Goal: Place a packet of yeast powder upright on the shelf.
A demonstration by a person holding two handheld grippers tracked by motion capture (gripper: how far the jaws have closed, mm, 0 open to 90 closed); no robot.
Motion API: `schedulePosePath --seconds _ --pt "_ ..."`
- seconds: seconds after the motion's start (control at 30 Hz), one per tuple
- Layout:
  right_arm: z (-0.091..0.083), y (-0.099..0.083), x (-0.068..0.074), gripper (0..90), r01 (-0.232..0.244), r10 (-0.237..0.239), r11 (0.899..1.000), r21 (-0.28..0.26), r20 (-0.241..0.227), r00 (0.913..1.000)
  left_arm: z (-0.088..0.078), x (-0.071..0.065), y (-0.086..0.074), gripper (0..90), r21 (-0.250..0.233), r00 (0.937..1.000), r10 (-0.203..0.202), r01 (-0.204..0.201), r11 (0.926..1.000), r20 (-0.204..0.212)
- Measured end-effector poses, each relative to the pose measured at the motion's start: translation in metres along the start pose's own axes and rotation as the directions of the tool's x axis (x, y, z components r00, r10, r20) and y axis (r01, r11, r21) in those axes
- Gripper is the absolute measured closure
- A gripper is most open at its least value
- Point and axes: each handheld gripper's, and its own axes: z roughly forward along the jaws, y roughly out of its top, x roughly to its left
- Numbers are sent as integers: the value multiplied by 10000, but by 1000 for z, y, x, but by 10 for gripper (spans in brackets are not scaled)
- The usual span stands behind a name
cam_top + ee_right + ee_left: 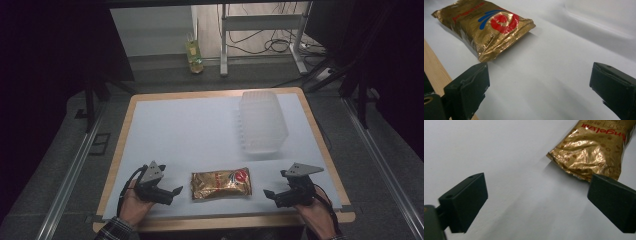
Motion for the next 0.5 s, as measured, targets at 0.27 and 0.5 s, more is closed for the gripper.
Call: schedulePosePath --seconds 0.27,0.5 --pt "3 -1 -1 27 360 -369 9984 428 206 9991 -1 5 -2 0 -349 9990 -161 146 9993 -421" --pt "3 -2 -2 27 313 -326 9985 452 286 9991 -1 2 0 11 -178 9993 -183 177 9997 -325"
